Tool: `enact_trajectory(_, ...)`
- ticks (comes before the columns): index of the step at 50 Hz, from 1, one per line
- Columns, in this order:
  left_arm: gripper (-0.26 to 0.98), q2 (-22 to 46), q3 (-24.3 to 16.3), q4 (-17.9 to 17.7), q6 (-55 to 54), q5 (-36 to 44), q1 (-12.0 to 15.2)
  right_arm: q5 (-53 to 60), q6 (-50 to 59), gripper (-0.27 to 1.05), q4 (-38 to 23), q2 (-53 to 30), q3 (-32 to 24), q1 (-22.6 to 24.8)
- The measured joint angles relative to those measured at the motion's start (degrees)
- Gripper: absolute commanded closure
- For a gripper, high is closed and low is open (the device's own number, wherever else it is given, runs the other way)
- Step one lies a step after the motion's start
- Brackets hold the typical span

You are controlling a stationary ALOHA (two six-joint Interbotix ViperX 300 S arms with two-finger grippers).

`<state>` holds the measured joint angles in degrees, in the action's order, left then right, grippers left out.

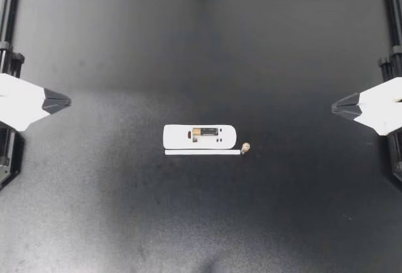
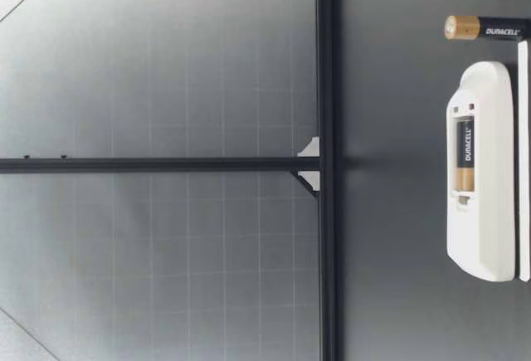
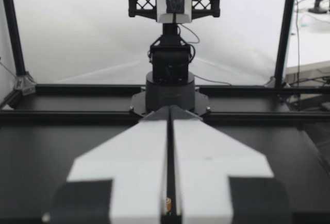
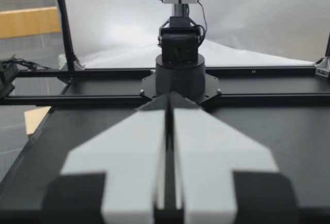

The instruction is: Place the battery into the slot of the remote controller.

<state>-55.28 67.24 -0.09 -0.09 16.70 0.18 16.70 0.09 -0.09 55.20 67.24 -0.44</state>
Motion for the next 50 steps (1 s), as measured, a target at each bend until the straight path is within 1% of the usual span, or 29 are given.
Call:
enact_trajectory(7, 0.90, 0.1, 0.2, 0.0, 0.5, 0.3, 0.3, 0.0, 0.3, 0.95, -0.1, -1.1, 0.0, -0.1)
enact_trajectory(12, 0.90, 0.0, 0.3, -0.1, 0.7, 0.4, 0.4, -0.6, 0.3, 0.95, -0.1, -3.7, -0.7, -0.3)
enact_trajectory(17, 0.90, 0.1, 0.5, 0.0, 0.6, 0.5, 0.4, -3.7, 0.4, 0.95, 0.2, -8.1, -3.3, -1.1)
enact_trajectory(23, 0.90, 0.1, 1.1, 0.0, 0.6, 0.5, 0.4, -11.7, 0.4, 0.95, 0.5, -15.1, -8.1, -2.5)
enact_trajectory(34, 0.90, 0.2, 1.3, 0.0, 0.6, 0.8, 0.4, -25.6, 0.4, 0.95, 0.5, -25.3, -16.2, -2.7)
enact_trajectory(44, 0.90, 0.4, 1.4, 0.0, 0.6, 1.0, 0.4, -33.3, 0.4, 0.91, 0.6, -32.1, -20.2, -2.7)
enact_trajectory(50, 0.90, 0.4, 1.4, 0.0, 0.7, 0.9, 0.4, -35.9, 0.4, 0.84, 0.6, -35.2, -21.6, -2.7)
